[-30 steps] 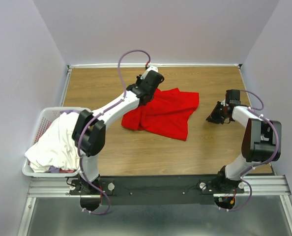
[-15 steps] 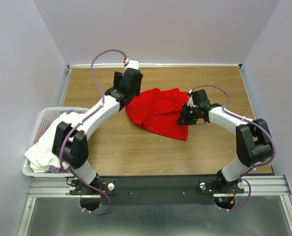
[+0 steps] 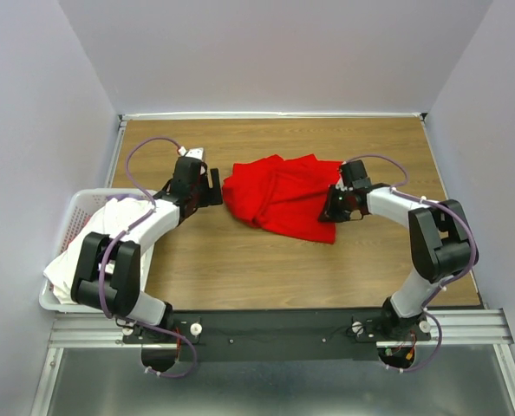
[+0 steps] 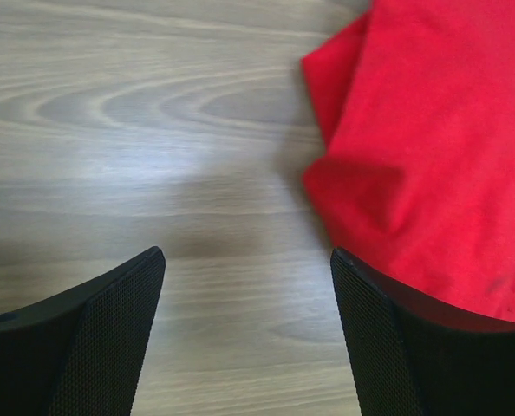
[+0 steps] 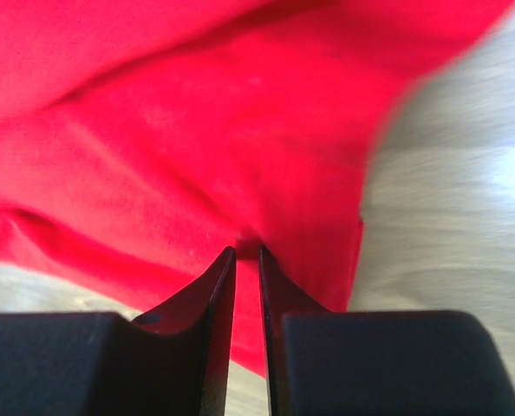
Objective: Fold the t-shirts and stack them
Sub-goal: Flatten the tshirt out
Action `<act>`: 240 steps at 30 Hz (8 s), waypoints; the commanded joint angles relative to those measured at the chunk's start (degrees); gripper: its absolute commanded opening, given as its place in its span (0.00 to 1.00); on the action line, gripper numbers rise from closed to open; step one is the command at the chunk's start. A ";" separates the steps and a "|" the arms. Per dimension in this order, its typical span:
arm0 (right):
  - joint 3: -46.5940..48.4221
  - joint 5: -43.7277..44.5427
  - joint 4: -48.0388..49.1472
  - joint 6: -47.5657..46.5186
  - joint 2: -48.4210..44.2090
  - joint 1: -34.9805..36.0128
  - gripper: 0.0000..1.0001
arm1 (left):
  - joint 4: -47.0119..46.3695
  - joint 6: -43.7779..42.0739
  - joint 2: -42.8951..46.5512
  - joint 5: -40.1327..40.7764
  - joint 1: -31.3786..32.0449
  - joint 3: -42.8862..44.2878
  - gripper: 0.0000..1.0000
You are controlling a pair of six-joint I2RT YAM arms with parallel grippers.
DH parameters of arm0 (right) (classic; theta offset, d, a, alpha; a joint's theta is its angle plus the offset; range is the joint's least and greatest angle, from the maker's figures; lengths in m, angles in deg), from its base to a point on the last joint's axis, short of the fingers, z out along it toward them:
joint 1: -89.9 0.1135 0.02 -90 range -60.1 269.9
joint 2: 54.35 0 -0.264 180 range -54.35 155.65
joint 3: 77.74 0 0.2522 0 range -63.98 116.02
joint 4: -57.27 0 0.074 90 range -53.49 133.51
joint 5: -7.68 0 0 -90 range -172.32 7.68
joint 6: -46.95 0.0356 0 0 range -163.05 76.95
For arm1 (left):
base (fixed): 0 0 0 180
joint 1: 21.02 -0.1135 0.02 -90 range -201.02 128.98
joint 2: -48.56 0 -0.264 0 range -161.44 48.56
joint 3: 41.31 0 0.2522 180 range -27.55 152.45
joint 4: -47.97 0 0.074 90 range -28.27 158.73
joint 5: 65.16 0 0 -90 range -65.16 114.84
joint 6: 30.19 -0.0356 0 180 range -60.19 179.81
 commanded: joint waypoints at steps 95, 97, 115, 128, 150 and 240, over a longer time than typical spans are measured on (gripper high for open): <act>-1.40 3.93 0.25 -4.53 0.21 -11.41 0.22 | 26.72 18.73 31.24 -2.26 -4.87 -11.97 0.24; -0.87 3.40 0.08 -6.02 -1.98 -9.84 0.23 | 27.43 19.95 32.04 -0.94 -4.96 -11.35 0.49; 8.35 -2.76 2.62 -6.56 6.08 3.71 0.24 | 9.25 15.83 15.71 -8.05 -0.48 -8.63 0.44; 8.45 4.27 2.54 -7.26 10.57 2.92 0.22 | -2.18 16.18 -7.75 -1.65 0.76 -3.71 0.08; 10.82 10.77 -6.06 -6.38 1.09 -6.05 0.48 | 8.69 8.10 -1.99 8.92 2.33 3.95 0.78; 38.07 12.36 -9.68 -3.92 -15.27 -24.59 0.02 | 17.33 3.44 17.19 10.33 -7.24 27.50 0.00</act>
